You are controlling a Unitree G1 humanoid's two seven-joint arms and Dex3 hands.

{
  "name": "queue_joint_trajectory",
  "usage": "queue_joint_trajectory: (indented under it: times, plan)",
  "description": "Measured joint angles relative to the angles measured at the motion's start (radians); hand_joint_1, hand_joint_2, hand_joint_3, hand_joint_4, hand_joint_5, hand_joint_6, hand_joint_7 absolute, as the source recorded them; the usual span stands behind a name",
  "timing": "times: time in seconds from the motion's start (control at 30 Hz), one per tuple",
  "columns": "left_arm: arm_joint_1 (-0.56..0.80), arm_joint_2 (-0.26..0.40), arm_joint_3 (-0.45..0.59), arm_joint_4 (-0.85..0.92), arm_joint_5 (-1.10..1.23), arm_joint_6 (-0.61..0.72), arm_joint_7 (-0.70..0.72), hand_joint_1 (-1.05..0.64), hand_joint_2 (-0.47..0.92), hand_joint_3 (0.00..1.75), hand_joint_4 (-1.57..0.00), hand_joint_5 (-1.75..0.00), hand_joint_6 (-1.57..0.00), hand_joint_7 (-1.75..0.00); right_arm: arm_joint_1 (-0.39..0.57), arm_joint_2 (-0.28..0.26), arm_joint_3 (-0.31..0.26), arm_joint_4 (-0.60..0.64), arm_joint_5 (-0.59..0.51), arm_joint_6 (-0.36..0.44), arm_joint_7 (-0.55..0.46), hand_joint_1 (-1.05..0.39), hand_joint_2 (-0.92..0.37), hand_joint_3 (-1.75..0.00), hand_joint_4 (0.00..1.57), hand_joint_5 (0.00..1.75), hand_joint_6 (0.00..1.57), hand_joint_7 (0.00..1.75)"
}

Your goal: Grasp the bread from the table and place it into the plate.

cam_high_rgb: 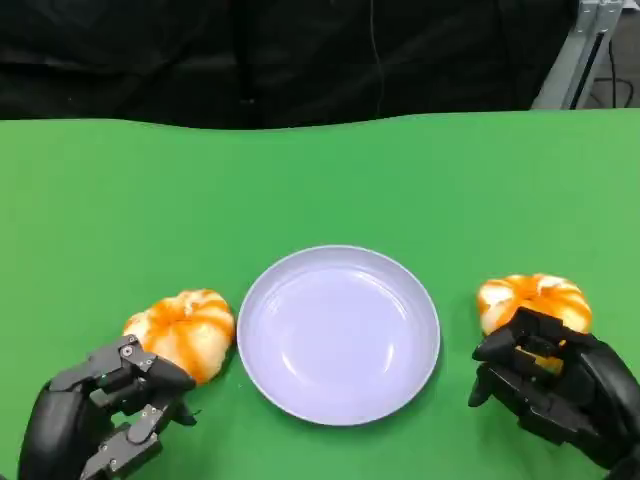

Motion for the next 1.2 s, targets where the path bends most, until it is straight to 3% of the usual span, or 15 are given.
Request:
queue_joint_trajectory:
  times: [0.17,0.2,0.27,0.37,0.4,0.77,1.2]
  plan:
    - [0.000,0.000,0.001,0.000,0.000,0.000,0.000,-0.02,0.92,0.42,-0.83,-1.05,-1.00,-0.59,0.000,0.000,0.000,0.000,0.001,0.000,0.008,-0.04,-0.89,-0.41,0.55,1.62,0.65,1.10]
    - [0.000,0.000,0.001,0.000,0.000,0.000,0.000,-0.05,0.91,0.38,-0.81,-0.95,-0.96,-0.53,0.000,0.000,0.000,0.000,0.001,0.000,0.008,-0.05,-0.89,-0.42,0.55,1.62,0.65,1.10]
    - [0.000,0.000,0.002,0.002,0.000,-0.007,0.000,-0.15,0.92,0.18,-0.89,-0.34,-0.92,-0.15,0.000,0.000,0.000,0.000,0.001,0.000,0.008,-0.05,-0.88,-0.42,0.55,1.62,0.66,1.10]
    - [-0.004,-0.001,0.007,0.013,-0.001,-0.055,0.000,-0.18,0.92,0.13,-0.93,-0.16,-0.92,-0.05,0.000,0.000,0.000,0.000,0.001,0.000,0.007,-0.05,-0.88,-0.42,0.55,1.61,0.66,1.11]
    - [-0.006,-0.001,0.008,0.015,-0.001,-0.066,0.000,-0.26,0.92,0.12,-0.86,-0.10,-0.84,-0.02,0.000,0.000,0.000,0.000,0.001,0.000,0.006,-0.05,-0.88,-0.43,0.55,1.61,0.66,1.11]
    - [-0.006,-0.001,0.025,0.010,0.011,-0.080,0.007,-0.55,0.92,0.15,-0.72,0.00,-0.62,0.00,-0.001,0.000,0.000,0.001,-0.001,0.000,0.005,-0.05,-0.88,-0.42,0.55,1.62,0.65,1.12]
    - [-0.016,0.045,0.079,0.037,0.447,-0.302,0.276,-0.64,0.92,0.19,-0.63,0.00,-0.58,0.00,-0.002,0.000,0.000,0.003,0.000,0.006,0.008,-0.05,-0.89,-0.42,0.54,1.62,0.64,1.13]
